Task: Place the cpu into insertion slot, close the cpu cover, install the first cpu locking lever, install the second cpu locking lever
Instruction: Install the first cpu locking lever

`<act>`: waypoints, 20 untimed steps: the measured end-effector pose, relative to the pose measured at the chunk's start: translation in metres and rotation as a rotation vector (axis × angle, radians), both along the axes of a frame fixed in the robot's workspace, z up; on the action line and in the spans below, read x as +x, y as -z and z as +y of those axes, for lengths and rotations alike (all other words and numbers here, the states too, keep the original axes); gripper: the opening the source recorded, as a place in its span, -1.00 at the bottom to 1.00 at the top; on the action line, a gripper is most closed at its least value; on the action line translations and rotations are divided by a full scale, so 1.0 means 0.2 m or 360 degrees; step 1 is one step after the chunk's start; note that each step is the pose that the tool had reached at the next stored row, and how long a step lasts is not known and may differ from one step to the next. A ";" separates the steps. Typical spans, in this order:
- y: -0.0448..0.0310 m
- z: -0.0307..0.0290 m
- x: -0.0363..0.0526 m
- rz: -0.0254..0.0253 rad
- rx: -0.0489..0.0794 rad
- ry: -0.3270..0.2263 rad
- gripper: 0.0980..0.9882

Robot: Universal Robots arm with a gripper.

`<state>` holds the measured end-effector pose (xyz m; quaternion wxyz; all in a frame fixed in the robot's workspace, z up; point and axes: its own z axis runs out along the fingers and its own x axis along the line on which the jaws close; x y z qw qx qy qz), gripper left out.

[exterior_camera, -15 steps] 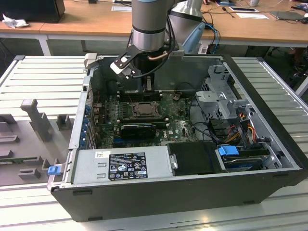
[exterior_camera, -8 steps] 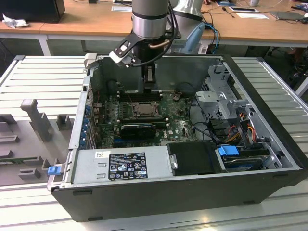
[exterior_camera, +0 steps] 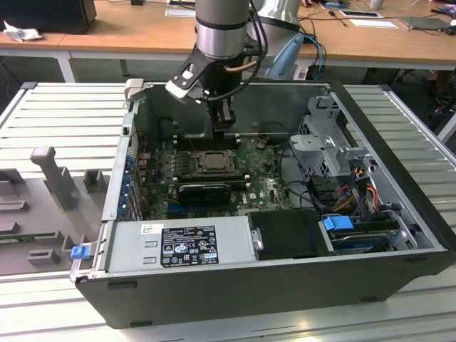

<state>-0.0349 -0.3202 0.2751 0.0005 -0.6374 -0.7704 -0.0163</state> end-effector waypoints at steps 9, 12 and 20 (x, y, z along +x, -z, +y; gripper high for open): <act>0.025 0.000 0.000 0.00019 -0.0019 -0.0311 -0.98; 0.025 0.000 0.000 0.00014 -0.0019 -0.0381 -0.98; 0.026 0.000 0.000 -0.00004 -0.0019 -0.0663 -0.98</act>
